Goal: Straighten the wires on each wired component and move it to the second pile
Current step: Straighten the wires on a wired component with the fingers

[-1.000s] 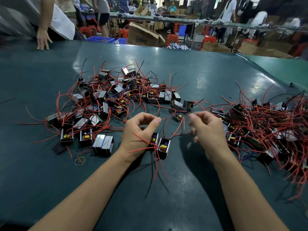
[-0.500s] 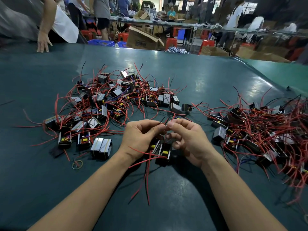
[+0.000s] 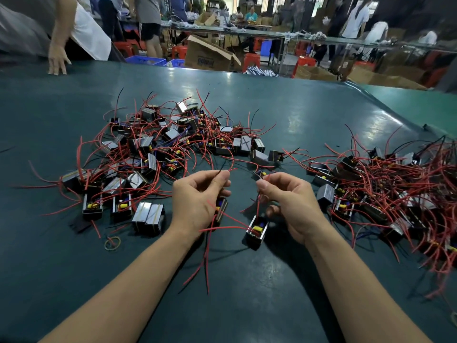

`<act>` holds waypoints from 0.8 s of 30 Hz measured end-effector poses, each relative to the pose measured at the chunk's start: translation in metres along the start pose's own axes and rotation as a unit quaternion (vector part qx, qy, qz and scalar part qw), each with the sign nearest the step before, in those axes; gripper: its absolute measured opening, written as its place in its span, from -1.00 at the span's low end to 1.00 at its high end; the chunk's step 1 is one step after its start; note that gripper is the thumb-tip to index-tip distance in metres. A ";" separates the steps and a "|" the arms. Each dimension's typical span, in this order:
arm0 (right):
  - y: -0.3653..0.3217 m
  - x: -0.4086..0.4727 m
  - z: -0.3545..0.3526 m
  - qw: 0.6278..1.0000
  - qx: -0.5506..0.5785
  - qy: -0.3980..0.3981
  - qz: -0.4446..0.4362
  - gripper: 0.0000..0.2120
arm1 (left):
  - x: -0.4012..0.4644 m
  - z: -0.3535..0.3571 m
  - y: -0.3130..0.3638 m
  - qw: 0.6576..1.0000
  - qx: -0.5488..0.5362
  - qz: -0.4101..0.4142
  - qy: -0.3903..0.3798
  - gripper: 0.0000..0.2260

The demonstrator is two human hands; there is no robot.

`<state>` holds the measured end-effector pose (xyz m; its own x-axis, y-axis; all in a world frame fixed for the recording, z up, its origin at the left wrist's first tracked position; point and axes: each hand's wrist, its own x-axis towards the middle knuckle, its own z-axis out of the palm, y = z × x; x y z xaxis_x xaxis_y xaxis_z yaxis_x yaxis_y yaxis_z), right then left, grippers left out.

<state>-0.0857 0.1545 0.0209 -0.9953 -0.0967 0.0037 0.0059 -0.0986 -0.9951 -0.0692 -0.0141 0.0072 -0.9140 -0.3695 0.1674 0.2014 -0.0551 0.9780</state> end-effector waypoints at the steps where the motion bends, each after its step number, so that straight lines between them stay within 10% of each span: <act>1: 0.001 -0.001 0.001 1.000 0.009 -0.005 -0.002 -0.95 | -0.001 0.001 0.000 1.000 0.007 0.015 -0.012 -0.98; 24: 0.004 -0.004 0.003 0.999 0.029 -0.016 -0.016 -0.83 | -0.002 0.001 -0.002 0.980 0.138 0.065 -0.126 -0.91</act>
<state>-0.0810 0.1512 0.0172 -0.9914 -0.1252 0.0388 -0.0186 -0.1586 -0.9872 -0.0680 -0.0120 0.0046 -0.9519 -0.1135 0.2845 0.2509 0.2437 0.9368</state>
